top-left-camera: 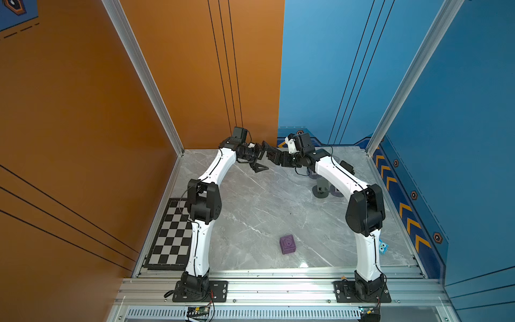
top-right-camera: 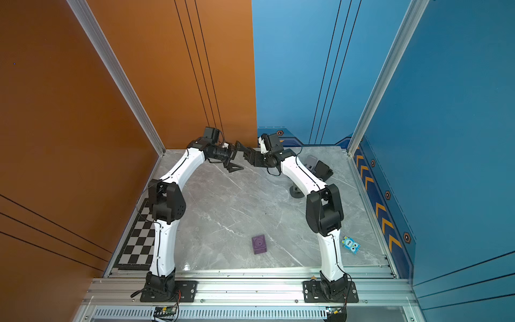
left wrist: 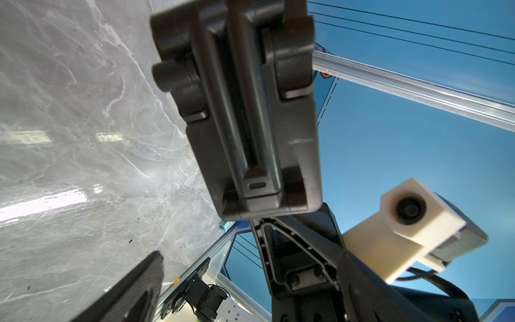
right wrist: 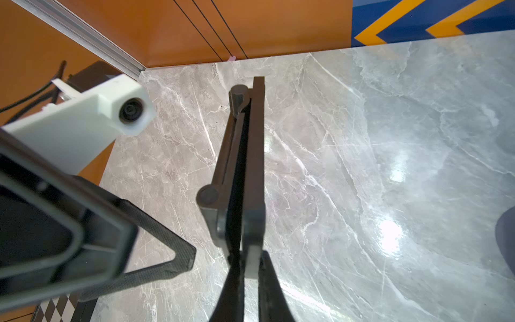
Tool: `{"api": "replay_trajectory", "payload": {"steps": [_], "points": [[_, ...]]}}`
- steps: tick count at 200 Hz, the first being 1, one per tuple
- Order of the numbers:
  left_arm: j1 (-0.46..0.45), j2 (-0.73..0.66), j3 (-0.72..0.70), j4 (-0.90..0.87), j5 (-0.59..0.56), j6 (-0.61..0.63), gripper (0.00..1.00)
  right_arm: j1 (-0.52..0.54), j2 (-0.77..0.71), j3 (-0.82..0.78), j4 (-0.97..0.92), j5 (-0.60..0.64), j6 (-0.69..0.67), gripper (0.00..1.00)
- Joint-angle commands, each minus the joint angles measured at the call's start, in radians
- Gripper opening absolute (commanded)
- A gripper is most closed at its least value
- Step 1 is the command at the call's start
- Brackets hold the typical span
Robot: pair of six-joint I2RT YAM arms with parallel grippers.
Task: Open the phone stand
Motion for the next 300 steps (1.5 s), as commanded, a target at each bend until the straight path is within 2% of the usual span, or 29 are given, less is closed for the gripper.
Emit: {"api": "replay_trajectory", "payload": {"steps": [1,89,126,131,137,167,194,221,300], "points": [[-0.003,0.035,0.043,-0.014,-0.014,-0.013,0.98,0.009,0.011,0.043,0.009,-0.015,-0.014,0.0],[-0.013,0.097,0.111,-0.014,-0.018,-0.056,1.0,0.02,0.011,0.051,-0.006,-0.014,-0.042,0.0],[-0.021,0.116,0.146,-0.014,-0.017,-0.074,0.88,0.023,0.016,0.051,-0.009,-0.005,-0.05,0.0],[-0.021,0.118,0.149,-0.014,-0.017,-0.076,0.81,0.023,0.016,0.052,-0.009,-0.003,-0.052,0.0],[-0.021,0.117,0.151,-0.014,-0.015,-0.076,0.78,0.023,0.017,0.052,-0.009,-0.001,-0.054,0.0],[-0.023,0.121,0.155,-0.015,-0.008,-0.081,0.73,0.024,0.023,0.057,-0.01,-0.001,-0.058,0.0],[-0.022,0.118,0.144,-0.015,-0.004,-0.08,0.74,0.024,0.023,0.06,-0.009,0.003,-0.058,0.0],[-0.023,0.112,0.126,-0.014,-0.004,-0.079,0.85,0.024,0.023,0.062,-0.009,0.005,-0.059,0.0],[-0.025,0.116,0.117,-0.014,-0.03,-0.099,0.84,0.029,0.024,0.069,-0.009,0.005,-0.062,0.0]]}}
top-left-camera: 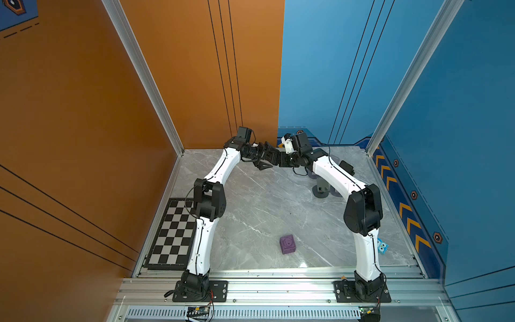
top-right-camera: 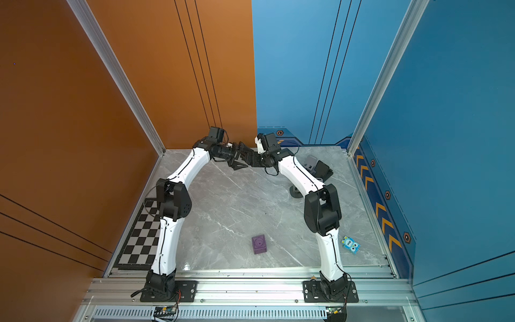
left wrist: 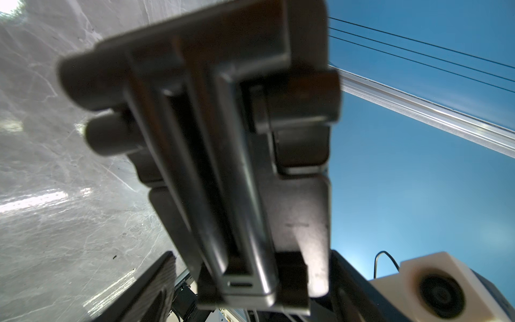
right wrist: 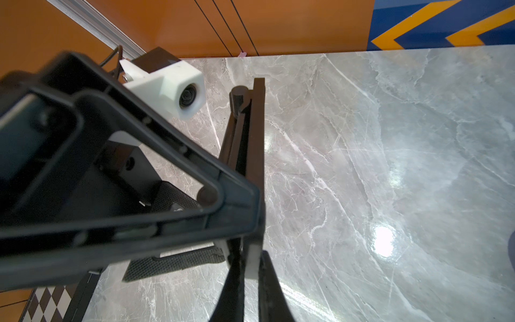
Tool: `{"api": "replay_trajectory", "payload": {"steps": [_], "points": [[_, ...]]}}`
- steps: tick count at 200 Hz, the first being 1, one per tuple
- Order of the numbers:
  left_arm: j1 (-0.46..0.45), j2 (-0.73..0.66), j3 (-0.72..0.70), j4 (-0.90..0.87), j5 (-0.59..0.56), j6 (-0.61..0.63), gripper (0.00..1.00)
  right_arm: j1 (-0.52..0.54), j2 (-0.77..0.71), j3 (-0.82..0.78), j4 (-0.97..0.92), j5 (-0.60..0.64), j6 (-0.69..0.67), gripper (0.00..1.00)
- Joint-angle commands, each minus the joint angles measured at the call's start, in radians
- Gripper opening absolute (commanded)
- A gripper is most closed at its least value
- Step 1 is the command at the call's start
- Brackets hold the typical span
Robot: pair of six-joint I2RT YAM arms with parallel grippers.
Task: Open the phone stand
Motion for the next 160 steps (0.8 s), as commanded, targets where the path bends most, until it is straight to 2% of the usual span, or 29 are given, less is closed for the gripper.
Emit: {"api": "replay_trajectory", "payload": {"steps": [1,53,131,160], "points": [[-0.005,0.015,-0.007,-0.014,-0.015,-0.012,0.84,0.009,0.007,0.038,0.011,0.006,-0.025,0.0],[-0.004,0.018,-0.012,-0.013,-0.038,-0.03,0.74,0.011,0.007,0.038,0.011,0.006,-0.031,0.0],[-0.001,0.002,-0.048,-0.014,-0.099,-0.063,0.73,0.011,-0.01,0.029,0.015,0.013,-0.042,0.0],[0.0,-0.005,-0.064,-0.013,-0.123,-0.078,0.69,0.011,-0.012,0.028,0.016,0.013,-0.045,0.0]]}}
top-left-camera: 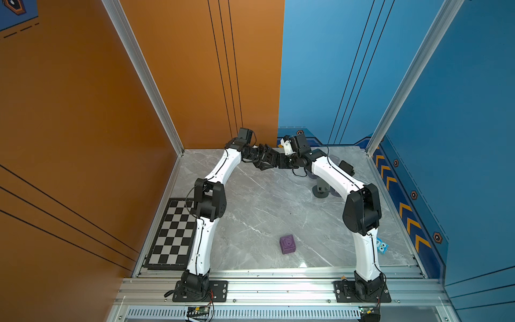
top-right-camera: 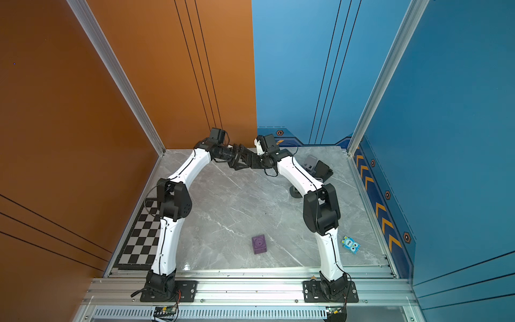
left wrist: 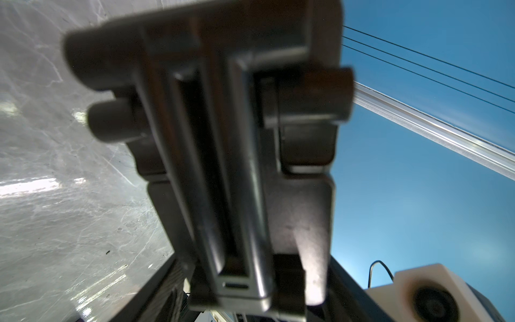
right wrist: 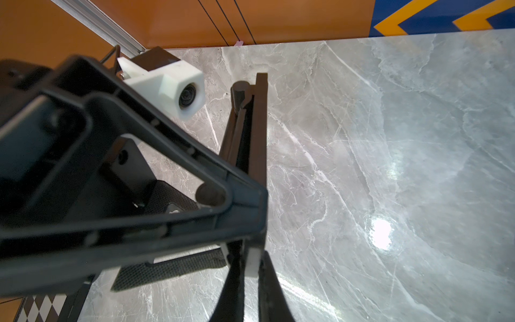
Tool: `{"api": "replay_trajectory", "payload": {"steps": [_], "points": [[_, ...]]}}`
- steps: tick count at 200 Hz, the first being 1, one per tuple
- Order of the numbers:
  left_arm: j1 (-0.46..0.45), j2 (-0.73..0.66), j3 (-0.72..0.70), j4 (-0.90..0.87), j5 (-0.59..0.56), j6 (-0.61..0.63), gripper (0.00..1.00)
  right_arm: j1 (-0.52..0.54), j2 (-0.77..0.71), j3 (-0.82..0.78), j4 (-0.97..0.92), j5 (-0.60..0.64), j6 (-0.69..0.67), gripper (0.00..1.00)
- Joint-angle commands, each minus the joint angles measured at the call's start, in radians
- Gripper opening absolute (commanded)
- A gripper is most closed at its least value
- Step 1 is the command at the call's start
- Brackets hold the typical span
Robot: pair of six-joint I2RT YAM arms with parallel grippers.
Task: Open the phone stand
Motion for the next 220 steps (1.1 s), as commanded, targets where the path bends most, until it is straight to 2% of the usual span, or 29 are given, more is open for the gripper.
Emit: {"api": "replay_trajectory", "payload": {"steps": [1,14,78,220], "points": [[0.003,-0.004,-0.038,-0.023,-0.102,-0.01,0.69,0.005,-0.024,0.028,0.034,0.008,-0.044,0.0],[0.003,-0.005,-0.045,-0.022,-0.109,-0.015,0.68,0.005,-0.025,0.028,0.035,0.006,-0.044,0.0],[0.008,-0.022,-0.063,-0.023,-0.124,-0.02,0.45,-0.006,-0.023,0.021,0.034,0.009,-0.038,0.0],[0.072,-0.149,-0.164,-0.023,-0.051,0.038,0.37,-0.122,0.024,0.002,0.063,-0.001,0.01,0.0]]}}
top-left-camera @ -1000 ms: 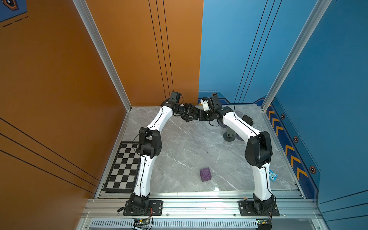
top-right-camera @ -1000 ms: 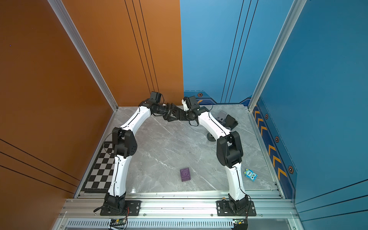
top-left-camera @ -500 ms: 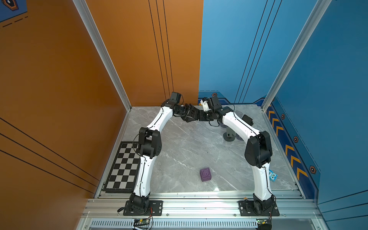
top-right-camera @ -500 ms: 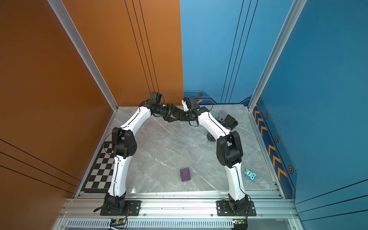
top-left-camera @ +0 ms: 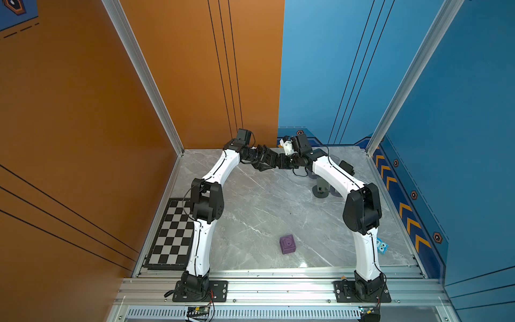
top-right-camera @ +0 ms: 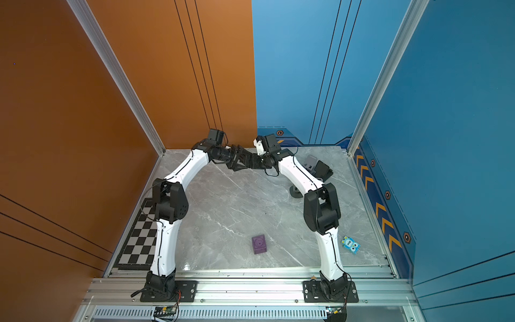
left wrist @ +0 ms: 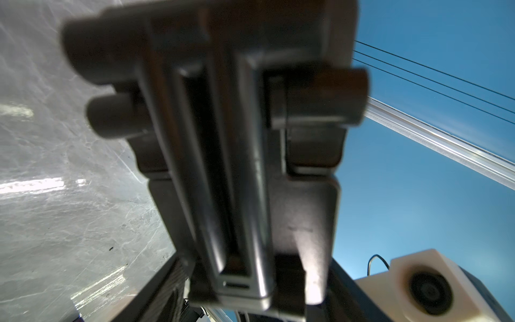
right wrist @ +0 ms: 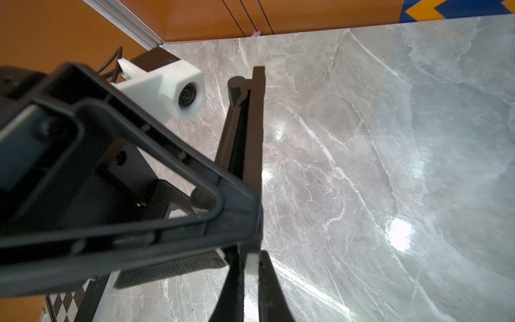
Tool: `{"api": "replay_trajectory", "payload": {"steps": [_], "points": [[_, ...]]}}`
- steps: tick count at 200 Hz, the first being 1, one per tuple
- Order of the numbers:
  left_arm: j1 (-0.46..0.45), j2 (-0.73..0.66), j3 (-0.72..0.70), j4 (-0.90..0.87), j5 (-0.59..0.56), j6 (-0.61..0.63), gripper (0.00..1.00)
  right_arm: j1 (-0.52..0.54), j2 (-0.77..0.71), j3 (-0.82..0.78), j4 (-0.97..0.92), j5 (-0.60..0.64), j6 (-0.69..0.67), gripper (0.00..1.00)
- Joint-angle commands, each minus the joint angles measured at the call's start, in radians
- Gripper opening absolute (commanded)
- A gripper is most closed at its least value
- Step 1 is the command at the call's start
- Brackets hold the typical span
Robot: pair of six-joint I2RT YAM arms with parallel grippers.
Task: Open the phone stand
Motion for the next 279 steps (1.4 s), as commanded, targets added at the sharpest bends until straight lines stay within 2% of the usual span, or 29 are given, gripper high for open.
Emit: {"api": "replay_trajectory", "payload": {"steps": [1,111,182,215,246,262,279], "points": [[0.064,-0.061,-0.035,-0.073,-0.02,0.048,0.37,-0.098,0.015,0.003,0.052,0.102,0.01,0.0],[0.081,-0.087,-0.035,-0.073,0.029,0.054,0.37,-0.146,0.056,0.016,0.064,0.094,0.033,0.0],[0.094,-0.095,-0.07,-0.072,0.022,0.082,0.38,-0.133,0.03,0.038,0.061,0.068,0.024,0.0],[0.091,-0.095,-0.083,-0.075,-0.007,0.129,0.42,-0.103,-0.01,0.064,0.043,0.045,0.023,0.0],[0.077,-0.09,-0.076,-0.073,-0.021,0.204,0.52,-0.063,-0.051,0.072,0.028,0.037,0.02,0.0],[0.07,-0.095,-0.076,-0.074,-0.035,0.254,0.64,-0.049,-0.066,0.07,0.024,0.028,0.022,0.0],[0.061,-0.106,-0.074,-0.073,-0.058,0.323,0.81,-0.038,-0.089,0.066,0.021,0.018,0.025,0.0]]}}
